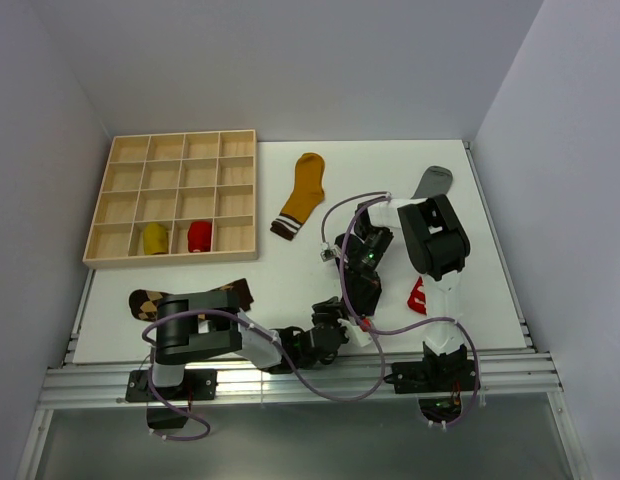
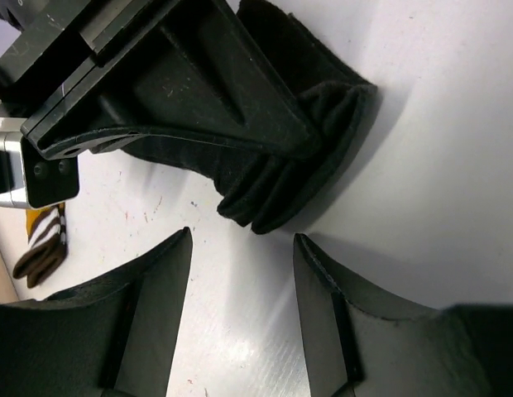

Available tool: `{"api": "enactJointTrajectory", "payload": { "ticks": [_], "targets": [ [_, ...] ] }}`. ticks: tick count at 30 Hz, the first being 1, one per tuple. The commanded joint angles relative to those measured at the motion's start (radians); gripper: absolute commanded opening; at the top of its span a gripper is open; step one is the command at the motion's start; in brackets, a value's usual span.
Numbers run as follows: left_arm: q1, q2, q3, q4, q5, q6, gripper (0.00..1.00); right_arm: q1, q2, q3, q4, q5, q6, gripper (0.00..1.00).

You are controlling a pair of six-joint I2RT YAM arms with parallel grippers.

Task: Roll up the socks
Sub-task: Roll the sock at the center of the board.

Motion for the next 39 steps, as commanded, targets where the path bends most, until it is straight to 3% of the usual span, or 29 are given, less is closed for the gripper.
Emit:
{"api": "enactJointTrajectory", "payload": {
  "ticks": [1, 7, 27, 29, 33, 34, 36, 39],
  "targets": [
    [-0.004, -0.024, -0.036, 0.085, 0.068, 0.089, 0.58, -0.008, 0.013, 0.032, -0.117, 0.009, -0.002, 0.14],
    [-0.013, 0.011, -0.036, 0.147, 0.138, 0.143, 0.58, -0.013, 0.017, 0.039, -0.117, 0.015, 0.000, 0.14],
    [0.107, 0.022, 0.036, 0.035, 0.390, 0.033, 0.50, -0.022, 0.033, 0.042, -0.115, 0.018, -0.010, 0.13],
    [0.108, 0.023, 0.039, 0.033, 0.395, 0.025, 0.47, -0.022, 0.036, 0.043, -0.115, 0.019, -0.008, 0.13],
    [0.108, 0.042, 0.066, -0.034, 0.425, 0.008, 0.27, -0.028, 0.038, 0.052, -0.115, 0.018, -0.007, 0.12],
    [0.110, 0.046, 0.071, -0.048, 0.428, -0.002, 0.17, -0.029, 0.038, 0.052, -0.115, 0.016, -0.005, 0.12],
    [0.111, 0.052, 0.085, -0.085, 0.445, -0.021, 0.10, -0.032, 0.035, 0.055, -0.115, 0.013, -0.006, 0.12],
    [0.113, 0.048, 0.097, -0.111, 0.462, -0.036, 0.08, -0.033, 0.030, 0.065, -0.114, 0.010, -0.002, 0.13]
  ]
}}
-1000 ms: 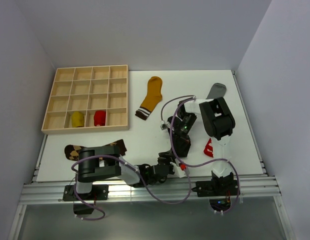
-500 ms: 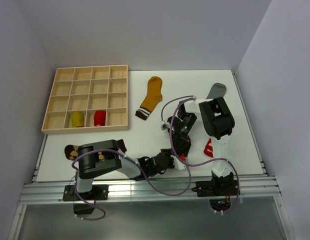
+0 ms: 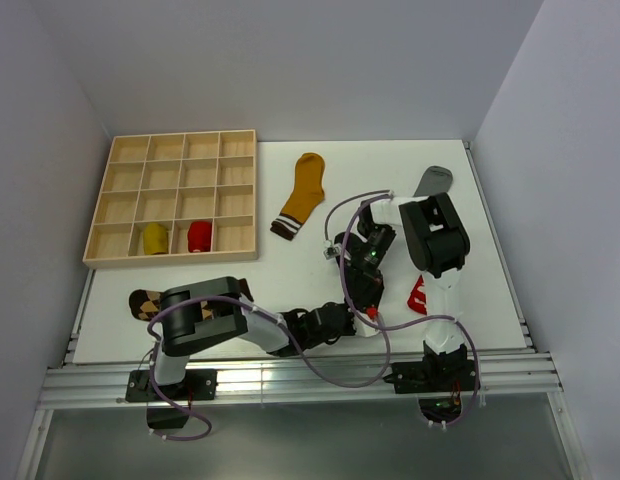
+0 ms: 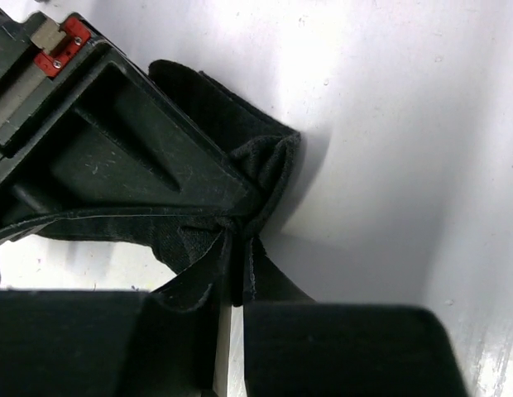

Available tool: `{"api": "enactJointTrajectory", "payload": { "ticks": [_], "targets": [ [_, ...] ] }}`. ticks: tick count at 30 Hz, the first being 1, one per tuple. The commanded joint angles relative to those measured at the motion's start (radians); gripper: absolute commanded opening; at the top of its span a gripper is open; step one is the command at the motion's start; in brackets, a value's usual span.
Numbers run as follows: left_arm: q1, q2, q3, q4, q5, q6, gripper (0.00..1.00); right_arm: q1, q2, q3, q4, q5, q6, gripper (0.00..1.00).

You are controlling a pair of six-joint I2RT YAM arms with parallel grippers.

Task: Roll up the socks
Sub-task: Roll the sock at the center of the board.

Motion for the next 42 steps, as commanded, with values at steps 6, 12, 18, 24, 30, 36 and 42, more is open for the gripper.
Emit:
{"api": "enactJointTrajectory", "payload": {
  "ticks": [6, 12, 18, 24, 30, 36, 42],
  "targets": [
    [0.023, -0.010, 0.098, -0.273, 0.093, -0.135, 0.00, -0.036, -0.087, 0.066, -0.038, -0.041, 0.050, 0.28],
    [0.072, -0.077, 0.129, -0.402, 0.196, -0.269, 0.00, -0.111, -0.253, 0.066, 0.153, -0.076, 0.234, 0.36],
    [0.112, -0.120, 0.173, -0.506, 0.274, -0.358, 0.00, -0.265, -0.377, 0.052, 0.326, -0.109, 0.424, 0.37],
    [0.173, -0.100, 0.248, -0.614, 0.449, -0.471, 0.00, -0.375, -0.515, -0.008, 0.418, -0.127, 0.466, 0.38],
    [0.263, -0.056, 0.392, -0.733, 0.664, -0.582, 0.00, -0.428, -0.640, -0.107, 0.500, -0.138, 0.478, 0.38],
    [0.366, 0.038, 0.535, -0.928, 0.831, -0.672, 0.00, -0.435, -0.759, -0.219, 0.595, -0.089, 0.469, 0.39],
    [0.438, 0.136, 0.617, -0.994, 0.978, -0.746, 0.00, -0.438, -0.876, -0.339, 0.685, -0.038, 0.421, 0.38]
  ]
}}
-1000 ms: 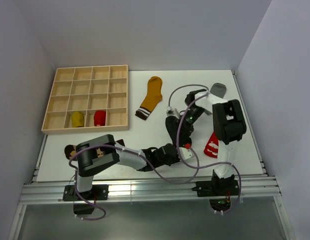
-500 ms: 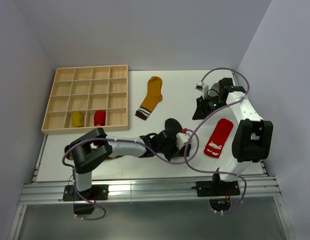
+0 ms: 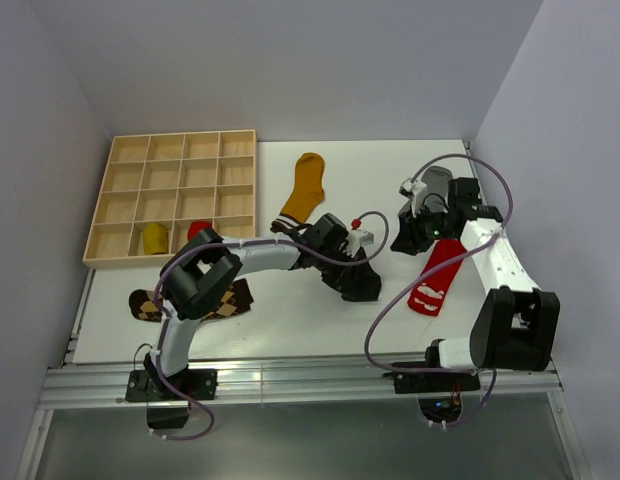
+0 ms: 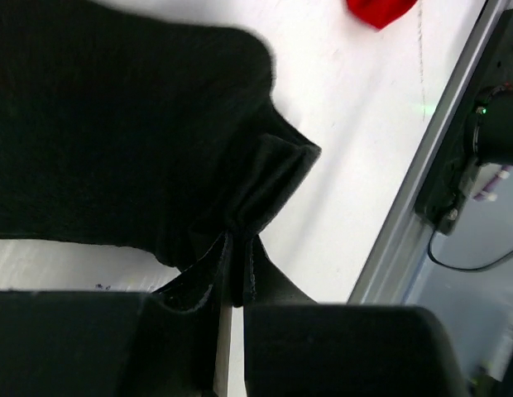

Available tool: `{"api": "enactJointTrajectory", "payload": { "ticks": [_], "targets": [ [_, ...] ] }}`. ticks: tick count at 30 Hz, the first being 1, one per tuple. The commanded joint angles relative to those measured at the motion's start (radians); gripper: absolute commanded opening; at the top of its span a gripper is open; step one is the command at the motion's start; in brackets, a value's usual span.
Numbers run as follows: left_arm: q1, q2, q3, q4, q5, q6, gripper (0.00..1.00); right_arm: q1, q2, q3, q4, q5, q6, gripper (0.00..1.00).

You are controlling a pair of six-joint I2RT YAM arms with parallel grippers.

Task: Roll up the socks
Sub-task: Roll the sock at the center of the board.

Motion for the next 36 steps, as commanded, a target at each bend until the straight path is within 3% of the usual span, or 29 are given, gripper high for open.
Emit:
{"api": "enactJointTrajectory", "payload": {
  "ticks": [1, 7, 10, 15, 19, 26, 36],
  "targets": [
    [0.039, 0.038, 0.050, -0.067, 0.168, -0.070, 0.00, -0.008, -0.092, -0.072, 0.106, 0.030, -0.046, 0.39],
    [0.104, 0.107, 0.095, -0.056, 0.313, -0.168, 0.00, 0.004, -0.244, -0.176, 0.108, 0.012, -0.233, 0.45],
    [0.121, 0.181, 0.170, -0.108, 0.340, -0.237, 0.00, 0.030, -0.271, -0.219, 0.065, -0.005, -0.414, 0.46],
    [0.136, 0.256, 0.233, -0.168, 0.371, -0.318, 0.01, 0.103, -0.368, -0.342, 0.101, 0.050, -0.534, 0.50],
    [0.148, 0.284, 0.264, -0.216, 0.340, -0.357, 0.00, 0.240, -0.509, -0.495, 0.235, 0.145, -0.539, 0.56],
    [0.151, 0.324, 0.333, -0.317, 0.291, -0.397, 0.00, 0.419, -0.595, -0.691, 0.496, 0.347, -0.592, 0.59],
    [0.153, 0.342, 0.349, -0.362, 0.275, -0.383, 0.00, 0.527, -0.635, -0.857, 0.792, 0.470, -0.632, 0.58]
  ]
}}
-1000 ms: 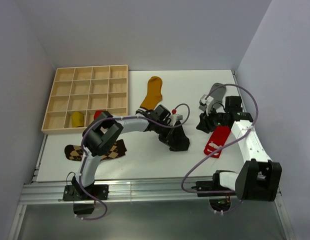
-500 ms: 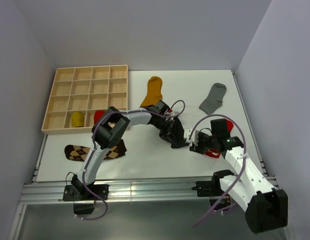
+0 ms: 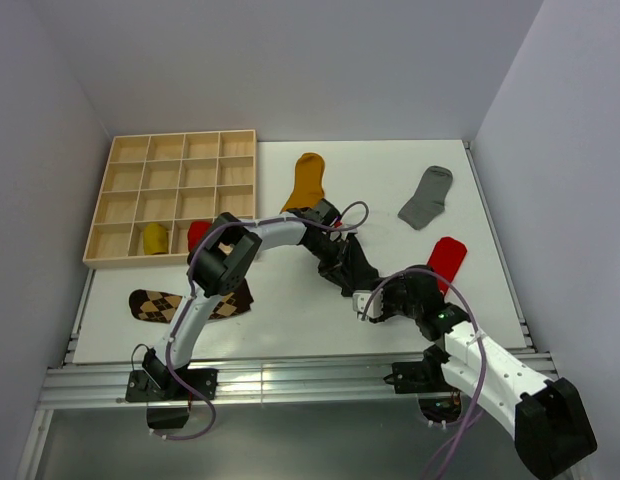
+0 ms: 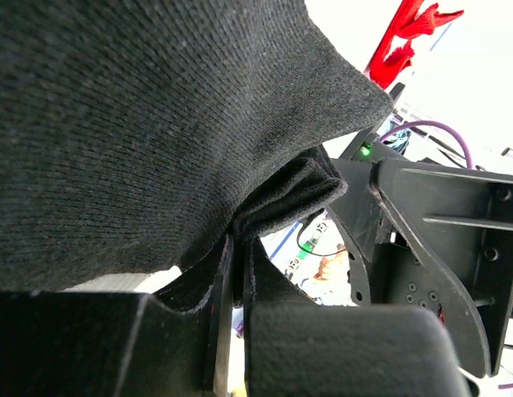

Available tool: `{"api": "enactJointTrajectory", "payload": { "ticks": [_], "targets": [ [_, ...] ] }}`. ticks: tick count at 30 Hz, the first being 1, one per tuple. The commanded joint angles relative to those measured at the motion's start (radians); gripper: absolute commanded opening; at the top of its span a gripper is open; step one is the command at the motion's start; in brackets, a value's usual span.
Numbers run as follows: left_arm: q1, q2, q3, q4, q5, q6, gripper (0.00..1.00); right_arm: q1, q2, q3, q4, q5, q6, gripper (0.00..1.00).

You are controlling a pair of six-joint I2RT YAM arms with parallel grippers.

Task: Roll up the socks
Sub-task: Roll the sock at the center of the board.

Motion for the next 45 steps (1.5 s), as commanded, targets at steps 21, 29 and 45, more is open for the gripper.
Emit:
{"api": "enactJointTrajectory", "payload": {
  "ticks": [21, 29, 45],
  "targets": [
    [0.015, 0.046, 0.047, -0.090, -0.063, 0.035, 0.00, 0.150, 0.167, -0.019, 0.245, 0.130, -0.066, 0.56],
    [0.018, 0.031, 0.024, -0.083, -0.052, 0.043, 0.01, 0.150, 0.289, 0.091, 0.228, 0.136, -0.028, 0.41],
    [0.033, -0.228, -0.304, 0.388, -0.144, -0.235, 0.32, 0.112, 0.382, 0.341, -0.268, -0.035, 0.076, 0.03]
  ]
}}
